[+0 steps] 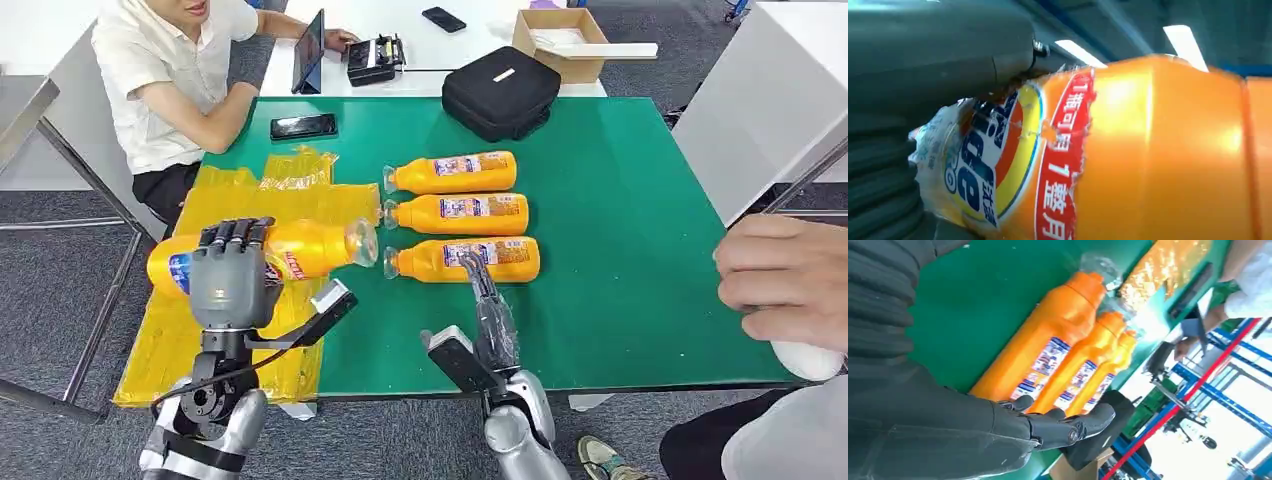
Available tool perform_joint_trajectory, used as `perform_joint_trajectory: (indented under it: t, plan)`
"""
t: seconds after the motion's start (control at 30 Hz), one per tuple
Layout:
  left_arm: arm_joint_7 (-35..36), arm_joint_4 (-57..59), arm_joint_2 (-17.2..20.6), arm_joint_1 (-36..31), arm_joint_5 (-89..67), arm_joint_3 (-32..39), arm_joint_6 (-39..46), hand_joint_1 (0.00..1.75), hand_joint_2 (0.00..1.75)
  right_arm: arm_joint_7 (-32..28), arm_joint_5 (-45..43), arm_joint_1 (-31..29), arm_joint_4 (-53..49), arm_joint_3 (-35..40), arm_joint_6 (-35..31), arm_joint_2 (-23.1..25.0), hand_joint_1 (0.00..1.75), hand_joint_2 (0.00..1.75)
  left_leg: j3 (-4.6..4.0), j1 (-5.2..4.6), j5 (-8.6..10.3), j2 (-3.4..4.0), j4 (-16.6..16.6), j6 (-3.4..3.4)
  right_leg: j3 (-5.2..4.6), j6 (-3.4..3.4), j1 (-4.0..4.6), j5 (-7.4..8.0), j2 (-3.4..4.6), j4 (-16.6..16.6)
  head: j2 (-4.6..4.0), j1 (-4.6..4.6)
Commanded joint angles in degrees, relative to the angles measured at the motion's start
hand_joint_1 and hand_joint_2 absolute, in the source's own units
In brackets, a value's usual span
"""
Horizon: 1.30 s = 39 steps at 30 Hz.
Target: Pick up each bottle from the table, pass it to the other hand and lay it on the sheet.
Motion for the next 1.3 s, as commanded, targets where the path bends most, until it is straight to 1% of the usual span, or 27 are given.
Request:
perform_joint_trajectory:
  t: [0.03,0.07,0.1,0.13,0.23,0.27,0.3,0.33,0.37,0.4,0.43,0.47,0.5,0.53,0.57,0.63,0.9,0.93,0.97,1.0,1.03,1.07,1.23,1.3]
  plan:
    - [3.71,36.89,5.77,-15.15,-0.61,-5.55,-1.58,1.75,1.75,-2.94,-2.77,-5.08,8.26,-1.39,0.07,0.1,0.0,1.75,0.29,-0.02,0.01,0.05,-0.14,0.01,0.27,-0.14,0.01,0.01,-0.02,-0.13,0.0,0.0]
    - [4.2,37.34,4.71,-15.05,-0.61,-4.92,-1.4,1.75,1.75,-3.06,-2.8,-5.03,8.06,-1.48,-0.07,0.36,0.0,1.75,0.37,-0.04,0.02,0.03,-0.16,0.01,0.36,-0.2,-0.01,0.0,-0.06,-0.12,0.0,0.0]
    - [4.53,37.65,3.88,-15.11,-0.61,-5.3,-3.3,1.75,1.75,-3.2,-2.73,-4.79,7.38,-1.46,-0.29,0.58,0.0,1.75,0.25,0.02,0.0,0.15,-0.09,-0.01,0.21,-0.17,0.04,0.04,0.07,-0.08,0.0,-0.02]
    - [5.25,37.64,3.53,-15.05,-0.61,-5.86,-4.74,1.75,1.75,-3.25,-2.71,-4.51,6.6,-1.4,-0.33,0.7,0.0,1.75,0.36,0.02,-0.01,0.14,-0.12,0.0,0.3,-0.25,0.06,0.02,0.0,-0.11,0.0,-0.02]
    - [5.76,36.01,2.9,-13.58,-0.61,-5.42,-6.47,1.75,1.75,-3.8,-2.65,-2.42,0.94,-0.51,-0.4,0.91,0.0,1.75,0.2,-0.01,0.02,0.01,-0.05,0.0,0.19,-0.15,0.02,-0.03,-0.03,-0.05,0.0,-0.02]
    - [4.79,35.68,2.53,-13.01,-0.61,-4.35,-6.7,1.75,1.75,-3.9,-2.51,-1.58,-1.52,0.15,-0.27,0.75,0.0,1.75,0.3,-0.01,-0.05,0.03,-0.04,0.0,0.29,-0.2,0.04,-0.1,-0.03,-0.03,0.0,-0.02]
    - [3.93,36.03,2.22,-12.85,-0.61,-3.84,-7.56,1.75,1.75,-3.84,-2.48,-1.17,-2.83,0.57,0.11,0.64,0.0,1.75,0.17,-0.01,-0.01,0.09,-0.02,0.01,0.15,-0.13,0.02,-0.04,0.06,-0.01,0.0,-0.02]
    - [3.42,36.48,1.95,-12.81,-0.61,-3.44,-8.29,1.75,1.75,-3.84,-2.43,-1.02,-3.45,0.81,0.28,0.55,0.0,1.75,0.32,-0.01,-0.11,0.13,0.0,0.02,0.29,-0.22,0.03,-0.13,0.06,0.02,0.0,-0.02]
    - [2.57,37.52,1.26,-12.82,-0.61,-2.25,-9.19,1.75,1.75,-3.85,-2.34,-0.8,-4.34,1.28,0.54,0.35,0.0,1.75,0.17,-0.03,-0.03,0.09,0.0,0.01,0.14,-0.14,0.0,-0.07,0.04,0.04,0.0,-0.02]
    - [1.23,38.98,0.58,-13.13,-0.61,-1.32,-9.62,1.75,1.75,-3.85,-2.29,-0.75,-4.84,1.66,0.62,0.24,0.0,1.75,0.25,-0.01,-0.07,0.07,0.02,0.01,0.24,-0.19,0.03,-0.12,0.0,0.04,0.0,-0.02]
    - [0.9,39.59,0.21,-13.18,-0.6,-0.78,-9.79,1.75,1.75,-3.85,-2.29,-0.78,-4.89,1.76,0.63,0.21,0.0,1.75,0.15,-0.01,-0.01,0.05,0.0,0.0,0.14,-0.14,0.02,-0.06,0.01,0.01,0.0,-0.02]
    - [0.26,41.2,-0.4,-13.66,-0.61,-0.08,-9.69,1.75,1.75,-3.82,-2.32,-0.97,-4.67,1.87,0.71,0.15,0.0,1.75,0.47,0.01,-0.16,0.1,0.02,0.01,0.48,-0.33,0.08,-0.2,-0.03,0.02,0.0,-0.02]
    - [-0.06,41.87,-0.77,-13.89,-0.61,0.47,-9.83,1.75,1.75,-3.82,-2.32,-1.09,-4.5,1.9,0.73,0.14,0.0,1.75,0.17,0.0,-0.02,0.05,0.0,0.0,0.17,-0.16,0.03,-0.05,0.0,0.0,0.0,-0.02]
    - [-0.47,42.85,-1.2,-14.34,-0.61,0.92,-10.06,1.75,1.75,-3.78,-2.35,-1.38,-3.97,1.86,0.81,0.11,0.0,1.75,0.24,0.0,-0.05,0.05,0.02,0.01,0.24,-0.22,0.05,-0.09,-0.03,0.01,0.0,-0.02]
    - [-0.67,43.69,-1.83,-14.59,-0.61,1.94,-10.47,1.75,1.75,-3.59,-2.63,-1.69,-3.25,1.68,1.01,0.12,0.0,1.75,0.14,0.01,0.0,0.0,0.01,0.01,0.15,-0.18,0.04,-0.05,-0.05,-0.01,0.0,-0.02]
    - [-0.6,45.74,-2.09,-15.81,-0.61,1.57,-11.44,1.75,1.75,-3.66,-2.84,-2.46,-1.57,1.5,1.2,0.15,0.0,1.75,0.15,0.01,-0.01,0.05,0.01,0.01,0.16,-0.18,0.05,-0.03,0.0,-0.03,0.0,-0.02]
    - [-0.7,46.18,-2.44,-15.99,-0.61,2.33,-11.65,1.75,1.75,-3.72,-2.94,-2.56,-1.24,1.45,1.25,0.25,0.0,1.75,0.23,-0.01,0.05,0.03,-0.05,0.01,0.26,-0.16,0.02,0.01,0.05,-0.04,0.0,-0.02]
    - [-0.76,46.32,-2.52,-16.05,-0.61,2.42,-11.79,1.62,1.75,-3.75,-2.97,-2.58,-1.17,1.45,1.28,0.31,0.0,1.75,0.32,0.0,0.02,0.05,-0.05,0.01,0.35,-0.22,0.04,-0.01,0.05,-0.04,0.0,-0.02]
    - [-1.37,47.12,-2.96,-16.38,-0.61,3.11,-12.72,1.36,1.75,-3.77,-3.01,-2.71,-0.72,1.43,1.37,0.34,0.0,1.75,0.4,0.0,0.0,0.08,-0.06,0.0,0.42,-0.29,0.06,-0.03,0.05,-0.04,0.0,-0.02]
    - [-1.54,48.09,-3.46,-16.79,-0.61,3.86,-13.55,0.19,1.75,-3.93,-3.12,-2.89,-0.09,1.46,1.5,0.4,0.0,1.75,0.34,0.01,0.02,0.04,-0.04,0.01,0.38,-0.23,0.06,-0.01,0.04,-0.04,0.0,-0.02]
    - [-1.56,48.78,-3.61,-17.16,-0.61,3.92,-14.26,0.0,1.75,-3.96,-3.14,-2.98,0.24,1.46,1.56,0.4,0.0,1.75,0.27,0.01,0.05,-0.02,-0.03,0.01,0.32,-0.17,0.05,0.02,0.01,-0.04,0.0,-0.02]
    - [-1.37,49.69,-3.58,-17.59,-0.61,3.24,-15.13,0.0,1.75,-4.06,-3.2,-3.01,0.6,1.48,1.61,0.36,0.0,1.75,0.24,-0.01,0.08,-0.09,-0.03,0.01,0.3,-0.12,0.01,0.02,-0.03,-0.02,0.0,-0.02]
    - [-1.78,55.24,-4.19,-19.84,-0.61,5.6,-20.88,0.0,1.75,-4.9,-4.34,-3.68,2.18,0.7,2.04,0.05,0.0,1.75,0.4,-0.01,0.11,-0.06,-0.09,0.05,0.51,-0.22,0.04,0.03,-0.1,-0.09,0.0,-0.02]
    - [-1.93,56.21,-4.24,-20.17,-0.55,6.49,-21.8,0.0,1.75,-5.06,-4.73,-4.04,2.69,0.41,2.23,0.08,0.0,1.75,0.44,-0.01,0.13,-0.13,-0.06,0.04,0.55,-0.13,0.02,0.05,-0.12,-0.06,0.0,-0.02]
